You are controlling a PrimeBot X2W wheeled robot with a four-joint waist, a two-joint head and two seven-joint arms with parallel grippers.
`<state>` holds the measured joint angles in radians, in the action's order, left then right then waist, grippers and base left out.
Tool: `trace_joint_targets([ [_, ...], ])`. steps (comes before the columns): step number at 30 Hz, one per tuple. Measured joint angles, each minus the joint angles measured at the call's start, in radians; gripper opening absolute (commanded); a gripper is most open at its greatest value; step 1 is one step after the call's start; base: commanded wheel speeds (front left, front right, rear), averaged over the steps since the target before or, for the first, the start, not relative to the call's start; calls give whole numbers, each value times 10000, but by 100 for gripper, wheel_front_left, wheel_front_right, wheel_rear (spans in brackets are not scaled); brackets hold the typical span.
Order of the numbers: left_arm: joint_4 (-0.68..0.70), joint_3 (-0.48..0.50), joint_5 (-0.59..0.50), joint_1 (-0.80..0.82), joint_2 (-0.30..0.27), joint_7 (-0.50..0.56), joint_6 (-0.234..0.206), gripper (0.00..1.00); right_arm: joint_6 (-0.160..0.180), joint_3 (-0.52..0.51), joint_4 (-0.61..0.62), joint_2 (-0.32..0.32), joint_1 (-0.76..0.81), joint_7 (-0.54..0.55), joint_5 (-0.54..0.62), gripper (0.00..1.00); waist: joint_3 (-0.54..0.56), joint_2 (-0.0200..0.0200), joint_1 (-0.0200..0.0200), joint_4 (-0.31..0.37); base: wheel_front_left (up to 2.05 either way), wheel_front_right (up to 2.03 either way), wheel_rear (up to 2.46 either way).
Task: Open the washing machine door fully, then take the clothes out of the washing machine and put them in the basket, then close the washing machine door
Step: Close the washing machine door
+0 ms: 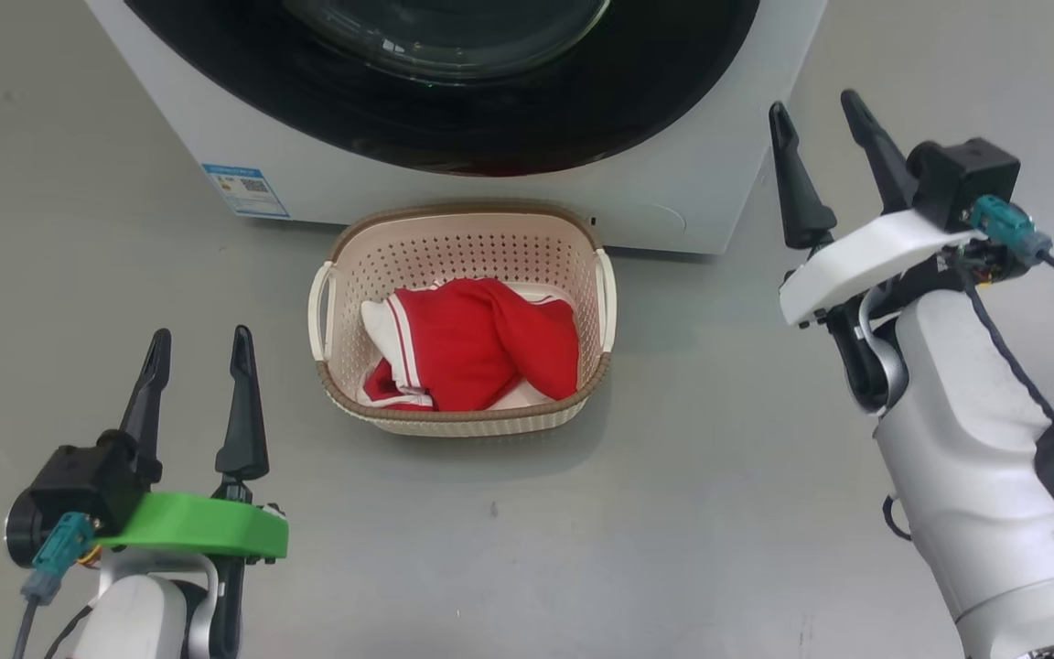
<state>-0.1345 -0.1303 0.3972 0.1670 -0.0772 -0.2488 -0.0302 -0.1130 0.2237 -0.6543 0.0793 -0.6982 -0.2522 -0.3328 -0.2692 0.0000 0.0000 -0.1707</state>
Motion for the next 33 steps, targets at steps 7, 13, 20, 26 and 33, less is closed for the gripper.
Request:
trace_joint_targets([
  [7,-194,-38,-2,-481,-56,104,0,100,2,-36,679,-111,1192,0,-15,100,510,0,0,514,0,0,0],
  [13,-228,-205,-2,-755,-52,203,0,100,13,-56,1162,-159,2258,0,-31,100,967,0,0,880,0,0,0],
  [20,-234,-276,-2,-1184,-50,291,-10,100,44,4,1616,-190,3486,0,-36,100,1445,0,0,1209,0,0,0],
  [26,-230,-284,-2,-1521,-54,449,-38,100,240,4,2056,-211,4266,0,-192,100,1800,0,0,1428,0,0,0],
  [33,-165,-328,-2,-1844,-61,602,-134,100,441,-21,2550,-234,4986,0,-247,100,2110,0,0,1592,0,0,0],
])
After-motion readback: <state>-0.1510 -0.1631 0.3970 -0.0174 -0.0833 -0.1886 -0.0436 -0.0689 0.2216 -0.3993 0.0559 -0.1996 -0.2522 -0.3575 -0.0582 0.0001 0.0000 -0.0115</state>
